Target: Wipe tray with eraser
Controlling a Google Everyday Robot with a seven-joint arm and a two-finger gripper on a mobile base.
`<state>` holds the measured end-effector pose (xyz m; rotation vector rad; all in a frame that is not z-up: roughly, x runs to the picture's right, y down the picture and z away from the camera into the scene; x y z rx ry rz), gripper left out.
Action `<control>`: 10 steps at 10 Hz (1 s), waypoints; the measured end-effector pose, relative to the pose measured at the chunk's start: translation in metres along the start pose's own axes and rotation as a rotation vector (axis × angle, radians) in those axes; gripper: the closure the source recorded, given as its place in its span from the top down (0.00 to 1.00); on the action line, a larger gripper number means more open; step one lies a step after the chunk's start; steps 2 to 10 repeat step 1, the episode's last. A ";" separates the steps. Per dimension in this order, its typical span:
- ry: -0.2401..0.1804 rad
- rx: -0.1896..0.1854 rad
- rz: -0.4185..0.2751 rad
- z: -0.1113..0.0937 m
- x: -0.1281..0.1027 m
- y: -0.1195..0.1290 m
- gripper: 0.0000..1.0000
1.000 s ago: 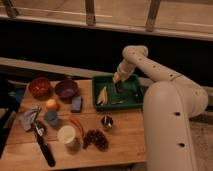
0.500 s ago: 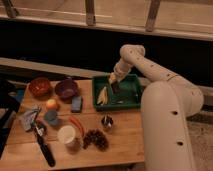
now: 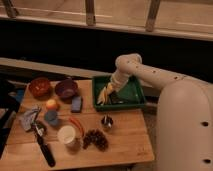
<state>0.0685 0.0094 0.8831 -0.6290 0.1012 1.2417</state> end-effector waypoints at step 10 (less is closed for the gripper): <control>-0.004 0.002 0.013 -0.001 0.002 0.000 0.00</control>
